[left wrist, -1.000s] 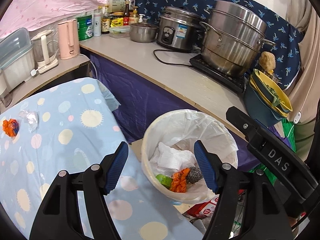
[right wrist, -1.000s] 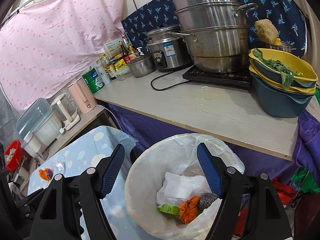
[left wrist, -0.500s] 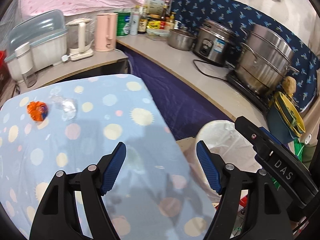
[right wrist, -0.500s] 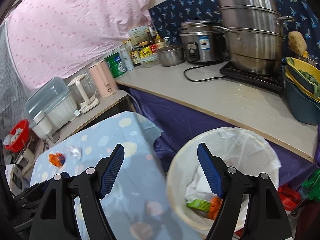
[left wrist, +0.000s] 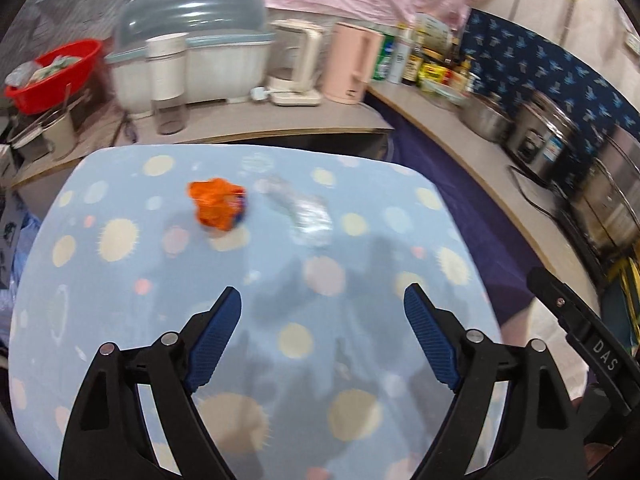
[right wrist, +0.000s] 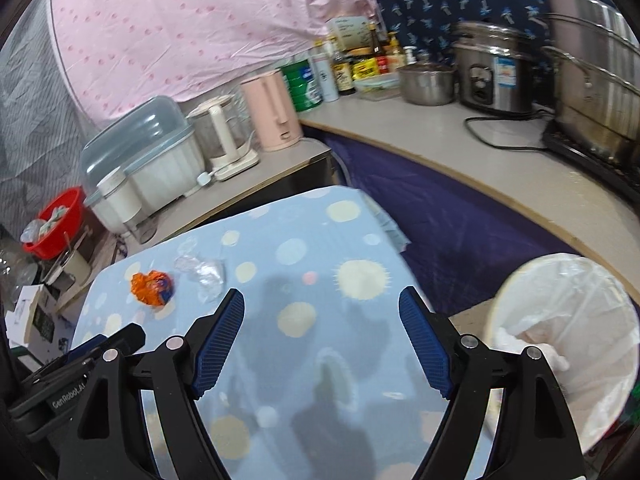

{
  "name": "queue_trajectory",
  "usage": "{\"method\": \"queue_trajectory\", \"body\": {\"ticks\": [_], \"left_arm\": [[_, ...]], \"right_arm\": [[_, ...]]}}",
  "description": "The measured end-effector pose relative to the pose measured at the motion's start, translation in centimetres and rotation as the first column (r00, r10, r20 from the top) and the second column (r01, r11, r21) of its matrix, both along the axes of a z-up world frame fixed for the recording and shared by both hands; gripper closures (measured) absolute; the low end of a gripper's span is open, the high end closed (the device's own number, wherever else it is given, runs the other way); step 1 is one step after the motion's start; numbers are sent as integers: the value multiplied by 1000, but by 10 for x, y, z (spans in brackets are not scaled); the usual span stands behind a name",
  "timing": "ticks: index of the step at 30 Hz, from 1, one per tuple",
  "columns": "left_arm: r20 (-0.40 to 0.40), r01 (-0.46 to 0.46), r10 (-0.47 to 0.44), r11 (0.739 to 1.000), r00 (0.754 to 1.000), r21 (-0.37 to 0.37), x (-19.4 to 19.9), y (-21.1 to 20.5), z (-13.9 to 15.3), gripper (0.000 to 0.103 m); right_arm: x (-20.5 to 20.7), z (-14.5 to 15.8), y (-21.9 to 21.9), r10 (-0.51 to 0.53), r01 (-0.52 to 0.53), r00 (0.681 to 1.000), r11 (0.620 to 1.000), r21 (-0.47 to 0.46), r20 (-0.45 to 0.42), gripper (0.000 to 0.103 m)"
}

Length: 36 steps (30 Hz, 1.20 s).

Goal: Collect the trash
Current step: 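Grasp the clear plastic bag with the right tool while the left tool grasps the orange wrapper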

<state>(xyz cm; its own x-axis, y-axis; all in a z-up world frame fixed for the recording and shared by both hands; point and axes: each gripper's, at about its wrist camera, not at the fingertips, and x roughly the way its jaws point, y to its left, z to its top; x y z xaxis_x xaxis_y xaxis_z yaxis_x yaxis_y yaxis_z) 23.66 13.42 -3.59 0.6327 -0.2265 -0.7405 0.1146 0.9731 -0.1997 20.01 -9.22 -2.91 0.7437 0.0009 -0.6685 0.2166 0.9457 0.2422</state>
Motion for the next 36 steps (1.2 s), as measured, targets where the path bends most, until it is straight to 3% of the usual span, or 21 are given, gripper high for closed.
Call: {"method": "queue_trajectory", "body": {"ticks": [7, 23, 27, 29, 34, 36], "left_arm": [[-24, -132, 131, 991, 991, -10, 39, 55, -16, 16], [-91, -162, 161, 987, 983, -8, 124, 76, -64, 15], [-112, -156, 153, 988, 982, -15, 133, 79, -74, 28], [-131, -145, 142, 989, 981, -20, 137, 79, -79, 36], [-146, -121, 111, 991, 983, -57, 141, 78, -81, 59], [-137, -108, 100, 993, 985, -47, 138, 75, -77, 63]], "right_arm": [[61, -26, 47, 86, -86, 995, 996, 9, -45, 26], [170, -90, 111, 195, -196, 972, 981, 8, -132, 26], [182, -99, 118, 212, -214, 966, 977, 4, -145, 27], [186, -102, 122, 224, -227, 963, 974, 2, -151, 33], [189, -110, 131, 265, -269, 946, 963, 5, -188, 83], [185, -110, 132, 272, -277, 944, 961, 1, -189, 88]]}}
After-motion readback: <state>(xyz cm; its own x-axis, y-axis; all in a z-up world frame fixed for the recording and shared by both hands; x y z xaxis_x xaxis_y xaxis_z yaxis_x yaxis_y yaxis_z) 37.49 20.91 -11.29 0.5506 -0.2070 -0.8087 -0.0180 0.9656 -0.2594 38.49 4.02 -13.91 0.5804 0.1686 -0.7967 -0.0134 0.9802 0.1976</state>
